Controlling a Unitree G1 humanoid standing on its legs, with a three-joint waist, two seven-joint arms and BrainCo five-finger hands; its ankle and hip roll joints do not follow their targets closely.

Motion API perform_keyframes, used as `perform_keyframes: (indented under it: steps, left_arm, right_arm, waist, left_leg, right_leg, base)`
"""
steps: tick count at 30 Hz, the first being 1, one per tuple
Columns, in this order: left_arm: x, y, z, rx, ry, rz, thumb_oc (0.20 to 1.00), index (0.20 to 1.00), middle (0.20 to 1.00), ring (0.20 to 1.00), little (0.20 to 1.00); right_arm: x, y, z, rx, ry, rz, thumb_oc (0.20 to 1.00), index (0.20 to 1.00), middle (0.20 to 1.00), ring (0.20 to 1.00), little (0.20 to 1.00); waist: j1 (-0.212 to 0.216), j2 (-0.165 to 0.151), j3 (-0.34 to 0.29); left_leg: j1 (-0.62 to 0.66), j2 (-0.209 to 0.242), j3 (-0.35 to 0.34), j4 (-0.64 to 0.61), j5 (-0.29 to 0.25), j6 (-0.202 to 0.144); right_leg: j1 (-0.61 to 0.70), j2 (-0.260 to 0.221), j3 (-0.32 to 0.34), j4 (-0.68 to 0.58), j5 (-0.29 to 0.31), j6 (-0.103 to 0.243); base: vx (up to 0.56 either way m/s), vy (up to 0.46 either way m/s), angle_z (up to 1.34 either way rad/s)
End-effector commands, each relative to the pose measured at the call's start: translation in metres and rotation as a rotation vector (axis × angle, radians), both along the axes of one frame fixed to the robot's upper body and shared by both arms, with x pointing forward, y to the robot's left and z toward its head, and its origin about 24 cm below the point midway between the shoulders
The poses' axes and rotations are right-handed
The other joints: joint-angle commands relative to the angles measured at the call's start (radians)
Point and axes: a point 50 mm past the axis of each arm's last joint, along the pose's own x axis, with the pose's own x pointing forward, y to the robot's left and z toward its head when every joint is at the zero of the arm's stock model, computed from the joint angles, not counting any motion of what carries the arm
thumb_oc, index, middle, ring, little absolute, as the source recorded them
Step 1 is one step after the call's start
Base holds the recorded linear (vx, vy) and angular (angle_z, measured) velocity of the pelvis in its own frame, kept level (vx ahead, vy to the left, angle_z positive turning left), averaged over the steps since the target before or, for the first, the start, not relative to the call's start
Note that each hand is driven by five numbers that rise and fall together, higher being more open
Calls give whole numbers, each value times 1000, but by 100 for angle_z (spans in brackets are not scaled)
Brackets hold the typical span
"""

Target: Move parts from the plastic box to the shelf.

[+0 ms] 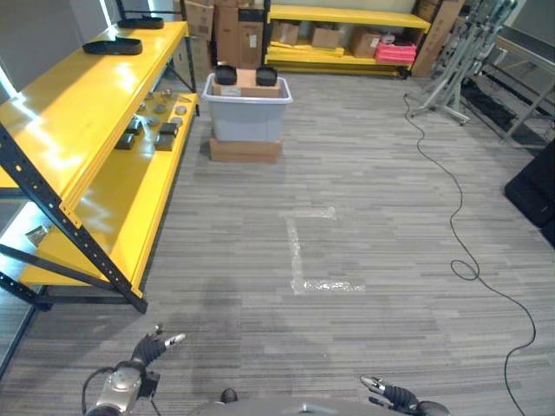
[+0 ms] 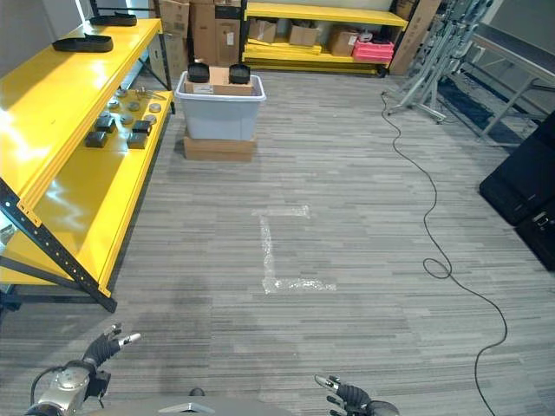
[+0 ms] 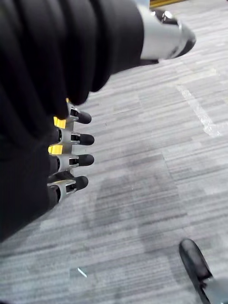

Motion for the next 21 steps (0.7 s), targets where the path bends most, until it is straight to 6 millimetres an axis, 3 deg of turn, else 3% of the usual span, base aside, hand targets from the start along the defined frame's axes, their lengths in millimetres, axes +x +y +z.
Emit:
perform_keyframes:
  steps: [1, 4, 14, 18, 21]
  left_arm:
    - [12, -10, -2, -47, -7, 37, 1000, 1000, 1000, 1000, 1000]
    - [3, -16, -8, -75, 21, 63, 1000, 1000, 1000, 1000, 1000]
    - [1, -27, -13, -117, 75, 33, 1000, 1000, 1000, 1000, 1000]
    - [5, -32, -13, -107, 104, -23, 1000, 1000, 1000, 1000, 1000]
    - [3, -29, -14, -99, 124, -7, 1000, 1000, 1000, 1000, 1000]
  right_arm:
    - [0, -12, 2, -47, 9, -94, 1000, 1000, 1000, 1000, 1000]
    - [-1, -2, -2, -7, 22, -78, 1000, 1000, 1000, 1000, 1000]
    - [4, 15, -7, -15, 35, -14, 1000, 1000, 1000, 1000, 1000]
    - [16, 17, -5, -25, -11, -50, 1000, 1000, 1000, 1000, 1000]
    - [25, 16, -2, -24, -52, -57, 1000, 1000, 1000, 1000, 1000]
  waist:
    - [12, 8, -27]
    - [12, 11, -22]
    - [17, 17, -14]
    - [13, 24, 6]
    - [-4, 38, 37]
  left_leg:
    - [37, 18, -61, -3, -23, -33]
    - [43, 12, -63, -3, -25, -28]
    - [49, -2, -68, -1, -30, -7]
    - [45, -8, -70, 3, -27, 18]
    - [54, -8, -64, 10, -34, 35]
  right_leg:
    - [-3, -48, 5, 9, 49, 67]
    - [-3, -51, 11, 12, 52, 67]
    - [-6, -60, 8, 66, 26, 65]
    - [-63, -65, -1, 200, 18, 70]
    - [-184, -96, 15, 392, 98, 114]
  base:
    - [15, 34, -4]
    - [22, 61, -4]
    - [43, 77, 0]
    - [25, 86, 1]
    - [42, 89, -8]
